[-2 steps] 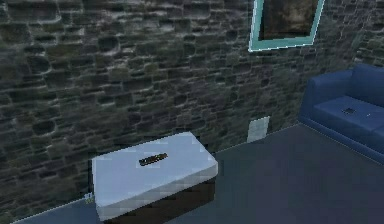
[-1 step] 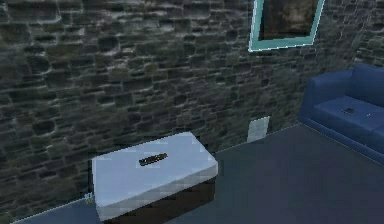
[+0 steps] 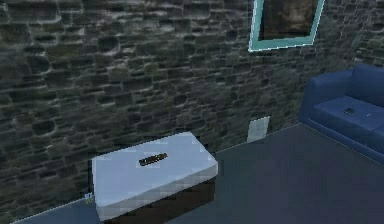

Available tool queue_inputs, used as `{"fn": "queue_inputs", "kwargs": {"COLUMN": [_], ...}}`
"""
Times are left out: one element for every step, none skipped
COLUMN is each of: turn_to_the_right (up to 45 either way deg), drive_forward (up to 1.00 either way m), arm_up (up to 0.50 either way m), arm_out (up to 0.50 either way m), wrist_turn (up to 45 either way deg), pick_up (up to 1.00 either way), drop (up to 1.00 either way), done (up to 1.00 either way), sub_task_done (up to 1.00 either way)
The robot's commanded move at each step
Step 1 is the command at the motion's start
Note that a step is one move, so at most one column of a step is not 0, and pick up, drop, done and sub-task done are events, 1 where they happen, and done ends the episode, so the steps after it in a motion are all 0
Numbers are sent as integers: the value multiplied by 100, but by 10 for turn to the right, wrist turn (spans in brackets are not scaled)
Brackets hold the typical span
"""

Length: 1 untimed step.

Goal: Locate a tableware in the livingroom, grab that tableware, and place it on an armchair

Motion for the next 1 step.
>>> {"fn": "queue_inputs", "kwargs": {"turn_to_the_right": [0], "drive_forward": [0], "arm_up": [0], "arm_out": [0], "wrist_turn": [150], "pick_up": [0], "drop": [0], "done": [0], "sub_task_done": [0]}}
